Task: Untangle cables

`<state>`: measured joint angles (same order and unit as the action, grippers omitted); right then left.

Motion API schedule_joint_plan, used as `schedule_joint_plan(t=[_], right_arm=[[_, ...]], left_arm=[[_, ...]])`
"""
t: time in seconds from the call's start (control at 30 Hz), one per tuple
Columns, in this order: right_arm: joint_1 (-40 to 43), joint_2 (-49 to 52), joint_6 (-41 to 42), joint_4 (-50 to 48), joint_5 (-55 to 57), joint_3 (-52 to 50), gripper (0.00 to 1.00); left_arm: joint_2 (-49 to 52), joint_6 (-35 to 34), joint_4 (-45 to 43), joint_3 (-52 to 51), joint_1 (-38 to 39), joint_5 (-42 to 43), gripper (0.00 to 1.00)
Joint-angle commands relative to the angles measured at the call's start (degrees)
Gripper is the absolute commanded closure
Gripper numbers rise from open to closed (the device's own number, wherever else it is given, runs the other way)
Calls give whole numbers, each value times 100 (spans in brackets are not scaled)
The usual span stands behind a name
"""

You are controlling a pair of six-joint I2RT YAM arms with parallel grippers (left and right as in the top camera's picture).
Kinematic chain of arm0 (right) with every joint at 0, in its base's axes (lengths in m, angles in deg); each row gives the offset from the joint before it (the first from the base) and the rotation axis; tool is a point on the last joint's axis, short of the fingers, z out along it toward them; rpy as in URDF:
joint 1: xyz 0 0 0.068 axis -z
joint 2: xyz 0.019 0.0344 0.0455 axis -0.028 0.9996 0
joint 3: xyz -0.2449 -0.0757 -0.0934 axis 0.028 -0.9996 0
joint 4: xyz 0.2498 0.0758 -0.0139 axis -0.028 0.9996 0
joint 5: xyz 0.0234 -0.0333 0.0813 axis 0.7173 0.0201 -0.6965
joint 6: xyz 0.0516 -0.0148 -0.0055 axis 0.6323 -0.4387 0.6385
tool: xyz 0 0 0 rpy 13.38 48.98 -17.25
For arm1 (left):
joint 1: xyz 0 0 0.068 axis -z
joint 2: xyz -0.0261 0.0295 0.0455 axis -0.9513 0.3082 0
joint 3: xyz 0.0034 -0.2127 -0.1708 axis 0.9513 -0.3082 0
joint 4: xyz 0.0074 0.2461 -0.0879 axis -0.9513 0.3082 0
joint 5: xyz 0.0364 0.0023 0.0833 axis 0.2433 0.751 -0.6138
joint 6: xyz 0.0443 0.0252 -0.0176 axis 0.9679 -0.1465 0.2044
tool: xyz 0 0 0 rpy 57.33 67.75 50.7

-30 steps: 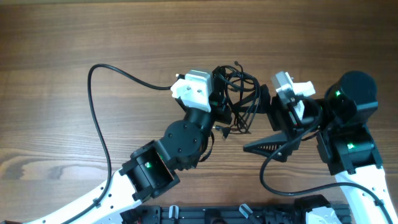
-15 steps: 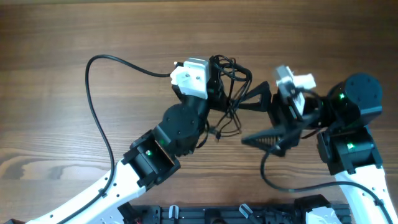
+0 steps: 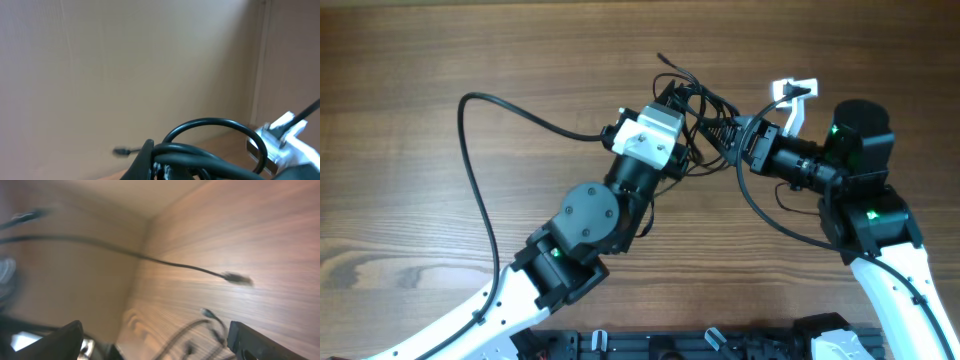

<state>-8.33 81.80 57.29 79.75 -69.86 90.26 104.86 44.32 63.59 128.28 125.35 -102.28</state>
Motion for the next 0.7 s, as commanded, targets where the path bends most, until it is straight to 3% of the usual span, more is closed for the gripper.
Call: schedule_joint_plan(t=[0.0,0.23,0.67], right_arm=[[15,33,7,282,1113,39,6],[17,33,15,824,2297,39,5],[15,31,-245,1095,2599,39,0]], left_arm=[[-391,127,-76,15,28,85,96],[-1143,745,85,15,33,-330,96],[-1639,1189,164,13,-59,-820,96]])
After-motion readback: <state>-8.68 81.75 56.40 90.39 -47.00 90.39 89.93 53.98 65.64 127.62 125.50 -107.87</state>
